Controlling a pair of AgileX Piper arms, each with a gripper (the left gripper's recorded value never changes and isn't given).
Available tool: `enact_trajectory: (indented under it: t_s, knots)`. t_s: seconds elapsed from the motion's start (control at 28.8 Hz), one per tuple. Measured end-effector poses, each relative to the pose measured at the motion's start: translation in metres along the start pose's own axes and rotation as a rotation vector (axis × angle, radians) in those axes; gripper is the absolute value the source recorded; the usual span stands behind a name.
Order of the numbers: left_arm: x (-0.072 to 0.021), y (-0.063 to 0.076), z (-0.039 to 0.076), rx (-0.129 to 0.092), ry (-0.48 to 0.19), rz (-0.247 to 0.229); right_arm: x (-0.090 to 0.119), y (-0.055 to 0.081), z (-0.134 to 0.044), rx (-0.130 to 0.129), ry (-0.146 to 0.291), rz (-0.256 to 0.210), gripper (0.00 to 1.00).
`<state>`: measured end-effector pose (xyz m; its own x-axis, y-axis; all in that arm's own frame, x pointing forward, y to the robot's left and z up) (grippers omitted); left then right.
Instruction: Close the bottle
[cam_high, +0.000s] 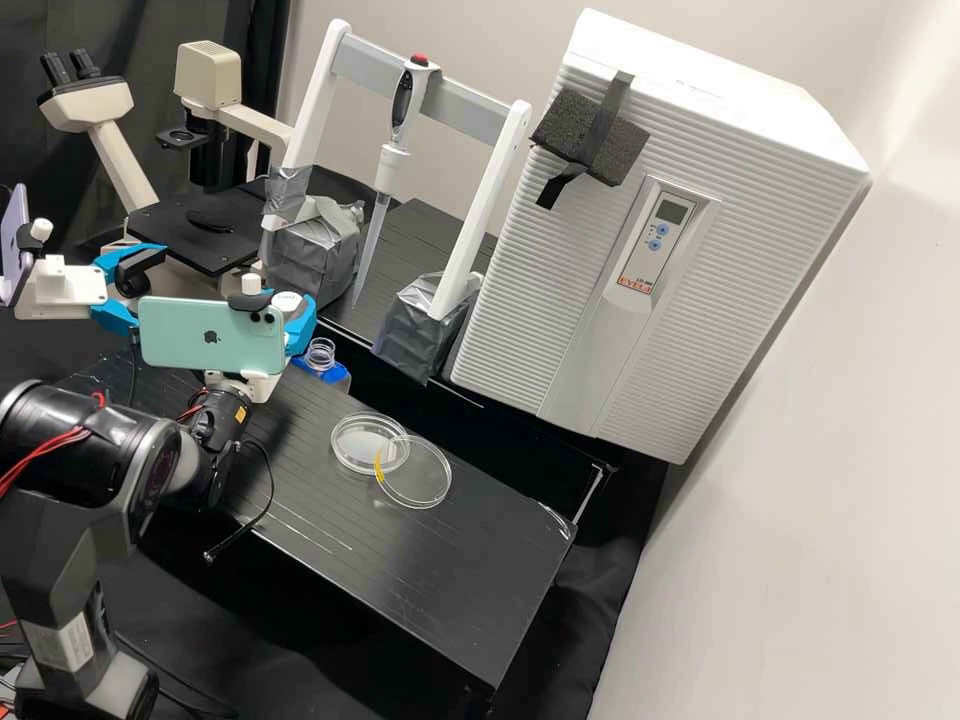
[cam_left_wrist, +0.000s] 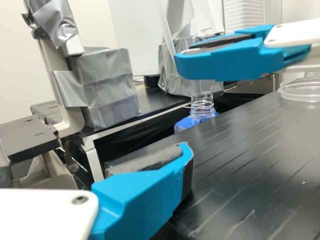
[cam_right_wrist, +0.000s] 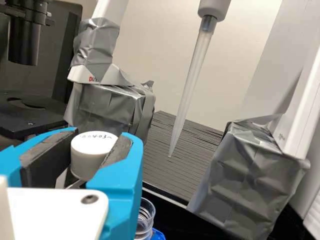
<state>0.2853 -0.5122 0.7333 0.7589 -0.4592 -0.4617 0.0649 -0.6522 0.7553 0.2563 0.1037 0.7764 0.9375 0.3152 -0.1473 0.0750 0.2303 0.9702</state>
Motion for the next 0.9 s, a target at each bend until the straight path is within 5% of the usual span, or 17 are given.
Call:
enact_trajectory:
  t_s: [0.56,0.9]
  knots:
    - [0.0,0.0,0.0,0.0,0.0,0.0,0.004,-0.008,0.017,0.024,-0.086,-0.009,0.0]
    - [0.0,0.0,0.0,0.0,0.0,0.0,0.006,-0.011,0.02,0.027,-0.1,-0.018,0.0]
